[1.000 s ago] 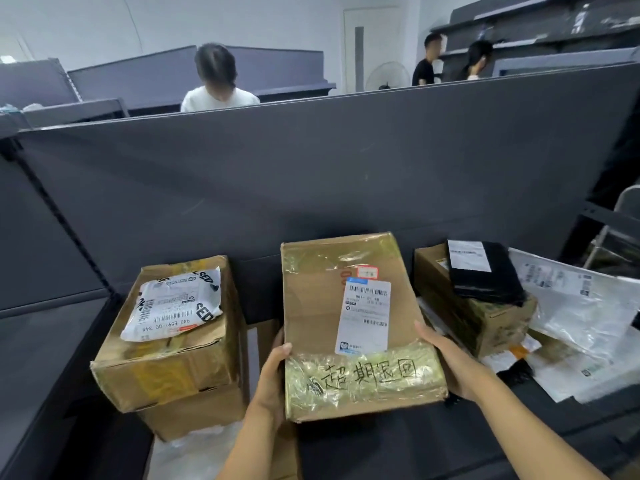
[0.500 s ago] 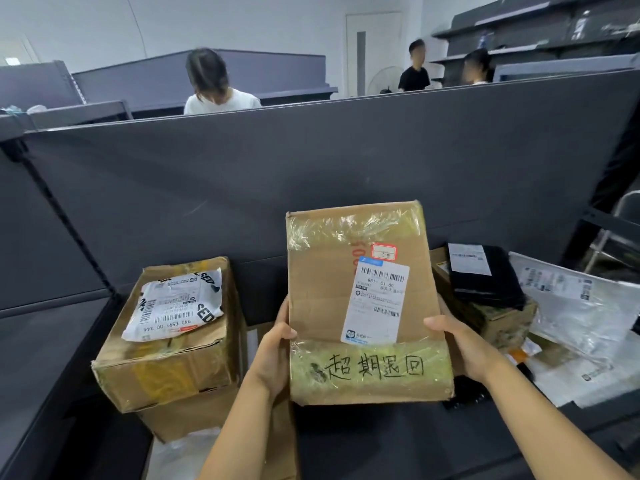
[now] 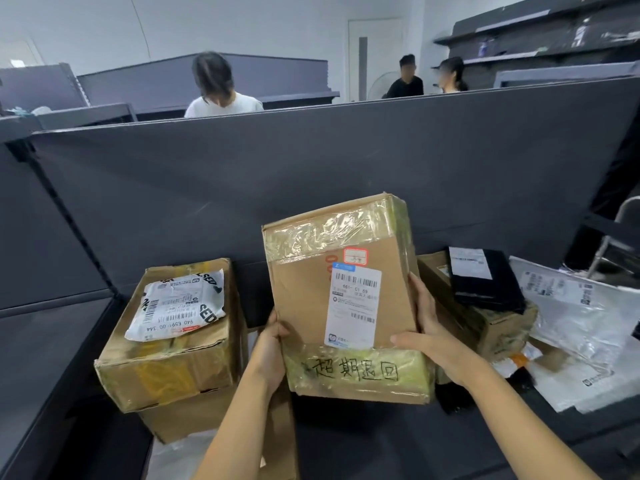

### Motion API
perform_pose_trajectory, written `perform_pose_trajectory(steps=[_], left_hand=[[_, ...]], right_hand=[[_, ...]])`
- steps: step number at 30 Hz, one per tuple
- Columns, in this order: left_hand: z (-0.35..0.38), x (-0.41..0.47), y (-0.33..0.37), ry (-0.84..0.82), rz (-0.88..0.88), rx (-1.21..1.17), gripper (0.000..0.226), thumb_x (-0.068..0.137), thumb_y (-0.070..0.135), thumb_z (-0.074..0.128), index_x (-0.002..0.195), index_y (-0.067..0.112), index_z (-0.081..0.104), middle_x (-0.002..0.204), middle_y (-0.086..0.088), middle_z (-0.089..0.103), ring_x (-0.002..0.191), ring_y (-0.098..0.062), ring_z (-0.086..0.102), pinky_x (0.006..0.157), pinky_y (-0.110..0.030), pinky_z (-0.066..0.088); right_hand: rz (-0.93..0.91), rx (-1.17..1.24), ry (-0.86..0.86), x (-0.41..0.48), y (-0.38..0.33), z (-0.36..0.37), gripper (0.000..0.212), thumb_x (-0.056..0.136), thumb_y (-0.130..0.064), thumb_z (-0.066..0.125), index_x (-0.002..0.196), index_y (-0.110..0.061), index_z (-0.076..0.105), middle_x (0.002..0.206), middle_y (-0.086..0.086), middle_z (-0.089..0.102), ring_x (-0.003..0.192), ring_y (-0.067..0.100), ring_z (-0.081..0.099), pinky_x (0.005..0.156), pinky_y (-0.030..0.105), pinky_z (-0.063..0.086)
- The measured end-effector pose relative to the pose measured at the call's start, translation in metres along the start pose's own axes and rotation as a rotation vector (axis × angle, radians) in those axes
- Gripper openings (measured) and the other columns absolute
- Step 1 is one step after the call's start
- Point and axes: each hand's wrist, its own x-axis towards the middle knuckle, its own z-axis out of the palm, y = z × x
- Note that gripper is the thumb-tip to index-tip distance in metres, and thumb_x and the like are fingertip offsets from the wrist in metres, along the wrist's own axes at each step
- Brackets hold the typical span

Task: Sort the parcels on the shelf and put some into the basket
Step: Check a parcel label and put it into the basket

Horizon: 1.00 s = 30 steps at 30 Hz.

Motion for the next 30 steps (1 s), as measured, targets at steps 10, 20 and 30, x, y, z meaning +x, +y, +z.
perform_pose_trajectory(steps=[10, 20, 30], left_hand=[[0.015, -0.031, 0.018, -0.279, 0.169, 0.252, 0.072, 0.077, 0.020, 0.056, 0.145, 0.028, 0.037, 0.139, -0.008, 0.054, 0.126, -0.029, 0.054, 0.102, -0.049, 0.044], [0.007, -0.034, 0.027, -0.278, 0.188, 0.330, 0.073, 0.074, 0.013, 0.049, 0.143, 0.036, 0.038, 0.135, -0.002, 0.058, 0.123, -0.024, 0.056, 0.099, -0.042, 0.046], [0.005, -0.030, 0.031, -0.204, 0.170, 0.412, 0.070, 0.073, 0.019, 0.050, 0.139, 0.041, 0.040, 0.127, 0.009, 0.062, 0.120, -0.016, 0.056, 0.104, -0.040, 0.042]], right_hand=[[0.203, 0.424, 0.124, -0.001, 0.019, -0.019, 0.057, 0.066, -0.038, 0.064, 0.119, -0.019, 0.059, 0.095, 0.000, 0.076, 0.085, 0.017, 0.072, 0.073, 0.035, 0.049], [0.215, 0.437, 0.120, 0.000, 0.013, -0.007, 0.048, 0.069, -0.040, 0.064, 0.112, -0.020, 0.067, 0.103, 0.007, 0.074, 0.092, 0.024, 0.071, 0.079, 0.038, 0.052], [0.230, 0.400, 0.120, 0.004, 0.006, 0.000, 0.038, 0.074, -0.041, 0.067, 0.107, -0.023, 0.070, 0.104, 0.008, 0.074, 0.093, 0.026, 0.071, 0.081, 0.040, 0.051]])
